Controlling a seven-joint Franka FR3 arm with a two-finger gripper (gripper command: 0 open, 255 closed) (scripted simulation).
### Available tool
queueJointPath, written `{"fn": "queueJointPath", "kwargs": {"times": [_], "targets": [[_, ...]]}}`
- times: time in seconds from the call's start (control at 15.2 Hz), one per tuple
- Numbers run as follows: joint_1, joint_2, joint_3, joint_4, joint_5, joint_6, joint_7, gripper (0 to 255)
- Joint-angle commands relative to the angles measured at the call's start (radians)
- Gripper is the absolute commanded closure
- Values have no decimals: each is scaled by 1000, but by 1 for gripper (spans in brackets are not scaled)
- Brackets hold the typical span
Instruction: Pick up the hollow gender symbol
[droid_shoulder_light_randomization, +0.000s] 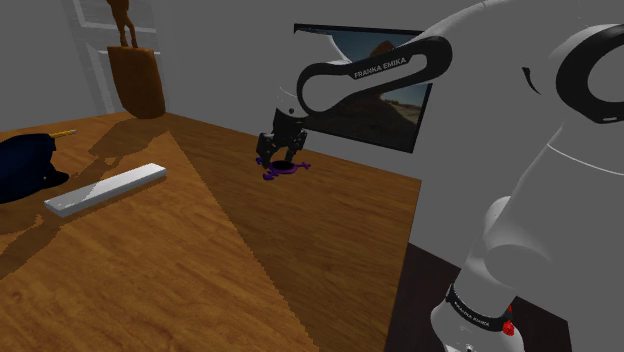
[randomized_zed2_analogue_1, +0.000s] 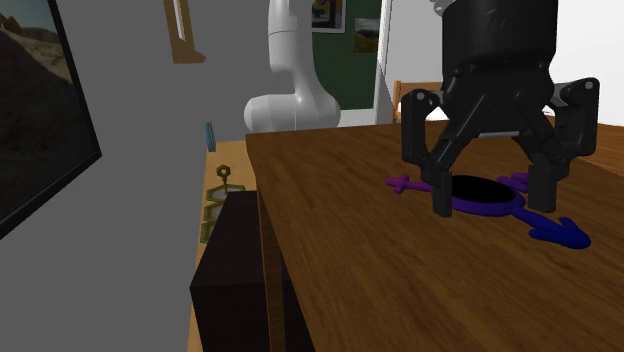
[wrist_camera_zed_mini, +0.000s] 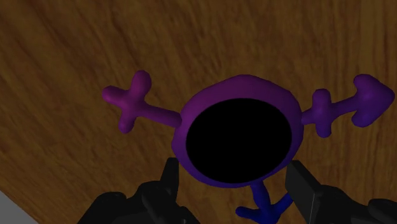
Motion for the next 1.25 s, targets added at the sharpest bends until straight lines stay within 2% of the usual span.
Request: {"fn": "queueJointPath", "kwargs": {"times": [0.0,1.06,1.19], "targets": [[0,1,0,-1,0,-1,0,255],[-1,-22,-4,177,8,-200,-12,255],[-1,-22,-4,179,8,-202,-12,255]]}}
